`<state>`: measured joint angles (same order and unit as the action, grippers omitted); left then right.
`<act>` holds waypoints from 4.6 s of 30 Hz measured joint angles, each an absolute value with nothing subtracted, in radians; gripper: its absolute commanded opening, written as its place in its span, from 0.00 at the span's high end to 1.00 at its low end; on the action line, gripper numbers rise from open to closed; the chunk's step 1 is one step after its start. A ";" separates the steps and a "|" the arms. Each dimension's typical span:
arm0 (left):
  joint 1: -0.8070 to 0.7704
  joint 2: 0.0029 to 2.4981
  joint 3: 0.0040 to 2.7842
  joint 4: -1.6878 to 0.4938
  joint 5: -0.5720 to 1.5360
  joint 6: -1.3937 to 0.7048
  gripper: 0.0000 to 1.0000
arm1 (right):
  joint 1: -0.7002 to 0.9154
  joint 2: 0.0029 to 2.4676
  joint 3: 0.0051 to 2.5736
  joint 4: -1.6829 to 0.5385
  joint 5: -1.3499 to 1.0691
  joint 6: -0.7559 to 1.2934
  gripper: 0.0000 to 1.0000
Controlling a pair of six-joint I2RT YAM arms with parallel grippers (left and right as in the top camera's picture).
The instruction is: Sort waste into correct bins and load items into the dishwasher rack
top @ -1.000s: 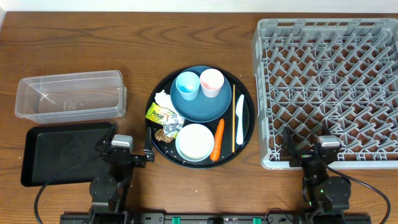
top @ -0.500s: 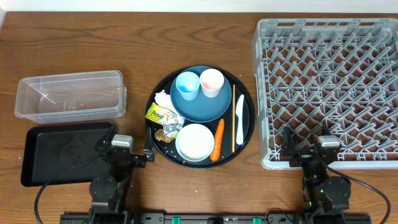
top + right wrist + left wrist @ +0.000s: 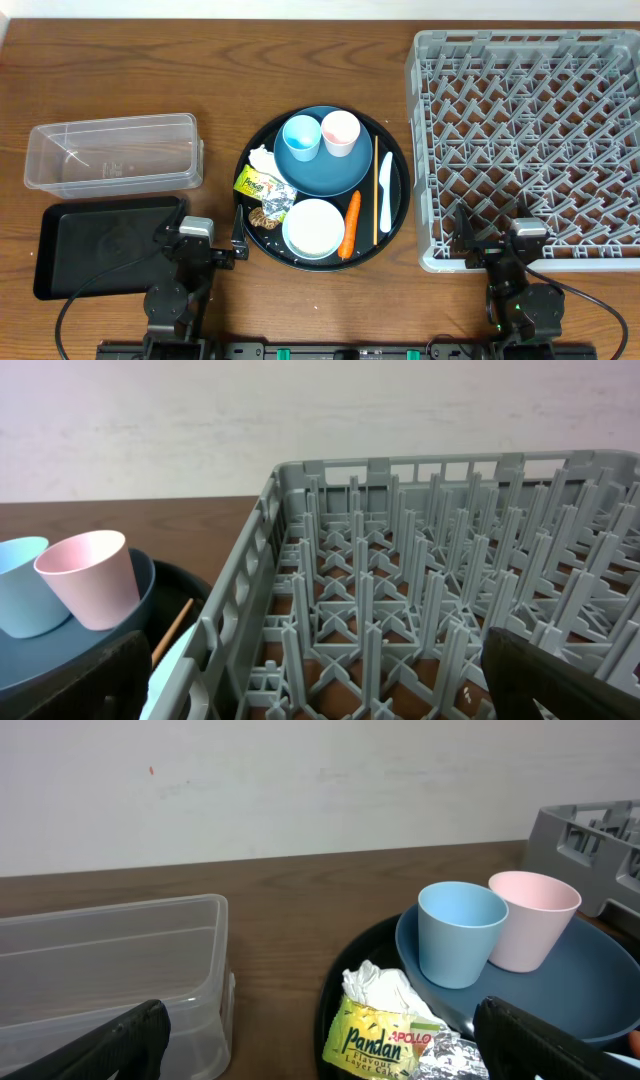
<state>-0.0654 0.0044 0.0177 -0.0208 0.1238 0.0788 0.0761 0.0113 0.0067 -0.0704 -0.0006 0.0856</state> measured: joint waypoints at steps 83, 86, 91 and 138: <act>-0.167 1.279 1.198 -1.067 0.319 -0.337 0.44 | 0.076 0.013 0.007 -0.070 -0.001 0.086 0.01; -0.220 1.329 1.192 -1.063 0.259 -0.361 0.44 | 0.076 0.013 0.007 -0.070 -0.001 0.086 0.01; -0.290 1.407 1.188 -1.034 0.183 -0.386 0.44 | 0.076 0.013 0.007 -0.070 -0.001 0.086 0.01; -0.362 1.687 1.166 -0.919 0.098 -0.442 0.43 | 0.076 0.013 0.007 -0.070 -0.001 0.086 0.01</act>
